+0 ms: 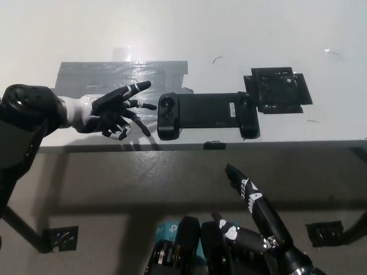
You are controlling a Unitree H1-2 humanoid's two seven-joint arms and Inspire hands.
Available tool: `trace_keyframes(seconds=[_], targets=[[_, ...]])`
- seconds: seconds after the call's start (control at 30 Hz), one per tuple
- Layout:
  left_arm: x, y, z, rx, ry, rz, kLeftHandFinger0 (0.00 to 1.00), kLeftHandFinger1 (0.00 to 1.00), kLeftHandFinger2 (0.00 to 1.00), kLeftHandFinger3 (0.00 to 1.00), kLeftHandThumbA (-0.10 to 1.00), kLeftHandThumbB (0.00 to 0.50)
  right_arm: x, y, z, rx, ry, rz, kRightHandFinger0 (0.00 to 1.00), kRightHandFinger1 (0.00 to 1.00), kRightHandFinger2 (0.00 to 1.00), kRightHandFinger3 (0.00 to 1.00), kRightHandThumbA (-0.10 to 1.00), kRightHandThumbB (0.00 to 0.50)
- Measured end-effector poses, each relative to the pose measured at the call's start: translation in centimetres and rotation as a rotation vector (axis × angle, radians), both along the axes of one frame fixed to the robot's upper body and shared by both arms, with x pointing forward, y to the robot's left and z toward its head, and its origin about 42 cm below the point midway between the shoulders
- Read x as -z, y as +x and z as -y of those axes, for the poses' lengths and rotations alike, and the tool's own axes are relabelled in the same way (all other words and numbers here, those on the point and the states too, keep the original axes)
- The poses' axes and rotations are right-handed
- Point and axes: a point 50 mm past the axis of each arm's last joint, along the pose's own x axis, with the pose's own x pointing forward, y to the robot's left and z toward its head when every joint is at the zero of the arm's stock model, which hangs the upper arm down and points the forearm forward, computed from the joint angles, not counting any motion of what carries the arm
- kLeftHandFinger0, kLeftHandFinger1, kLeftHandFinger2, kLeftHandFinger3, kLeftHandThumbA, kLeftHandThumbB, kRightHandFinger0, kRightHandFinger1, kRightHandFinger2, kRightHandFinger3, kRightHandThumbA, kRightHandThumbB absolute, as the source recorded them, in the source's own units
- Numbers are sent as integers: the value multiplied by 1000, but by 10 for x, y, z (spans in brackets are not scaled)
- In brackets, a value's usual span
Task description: A controller is being placed at the center of the desk near the left hand and the robot uses its left hand's index finger to press a button at the left area of the controller
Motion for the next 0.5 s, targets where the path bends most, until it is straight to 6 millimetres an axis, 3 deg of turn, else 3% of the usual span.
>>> trace_keyframes(seconds=[0.5], targets=[[6, 0, 3, 6, 37, -14, 15, 211, 572, 1000, 1000, 426, -1, 1, -1, -6, -1, 2, 1000, 1000, 1000, 1000, 605, 221]])
